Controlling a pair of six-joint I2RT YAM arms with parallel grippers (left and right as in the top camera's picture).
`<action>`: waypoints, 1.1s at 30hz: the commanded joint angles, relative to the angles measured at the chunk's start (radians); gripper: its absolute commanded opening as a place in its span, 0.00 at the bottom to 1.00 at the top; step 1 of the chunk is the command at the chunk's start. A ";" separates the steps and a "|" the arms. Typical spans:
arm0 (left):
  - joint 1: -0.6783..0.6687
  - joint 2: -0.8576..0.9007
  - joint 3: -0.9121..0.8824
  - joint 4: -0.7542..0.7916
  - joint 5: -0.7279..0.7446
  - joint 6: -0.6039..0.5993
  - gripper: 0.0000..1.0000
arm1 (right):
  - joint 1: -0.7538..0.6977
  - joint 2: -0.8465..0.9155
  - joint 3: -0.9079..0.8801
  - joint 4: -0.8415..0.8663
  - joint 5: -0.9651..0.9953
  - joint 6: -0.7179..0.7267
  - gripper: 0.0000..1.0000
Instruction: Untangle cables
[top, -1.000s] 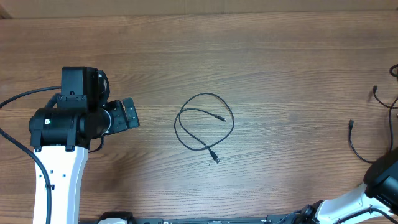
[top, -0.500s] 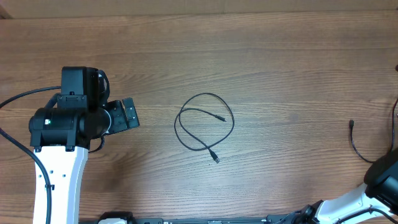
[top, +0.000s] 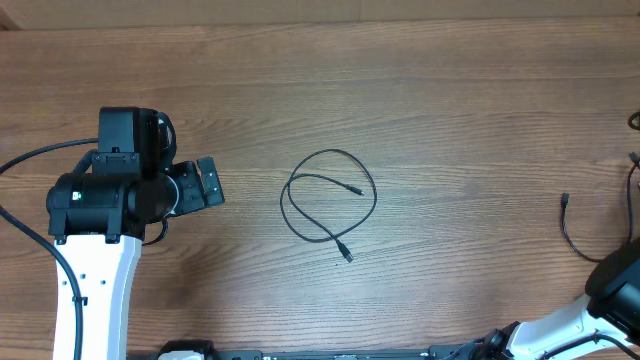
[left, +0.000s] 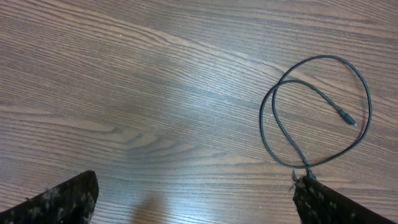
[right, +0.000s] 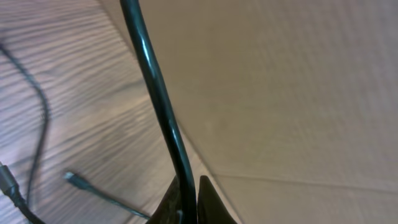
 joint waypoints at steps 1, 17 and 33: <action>0.005 0.003 0.003 0.001 0.003 0.019 1.00 | -0.001 0.008 -0.011 0.005 -0.071 -0.010 0.04; 0.005 0.003 0.003 0.002 0.003 0.019 1.00 | -0.008 0.008 -0.219 0.151 -0.687 -0.015 0.04; 0.005 0.003 0.003 0.001 0.003 0.019 0.99 | -0.004 0.008 -0.302 0.222 -0.996 -0.496 0.04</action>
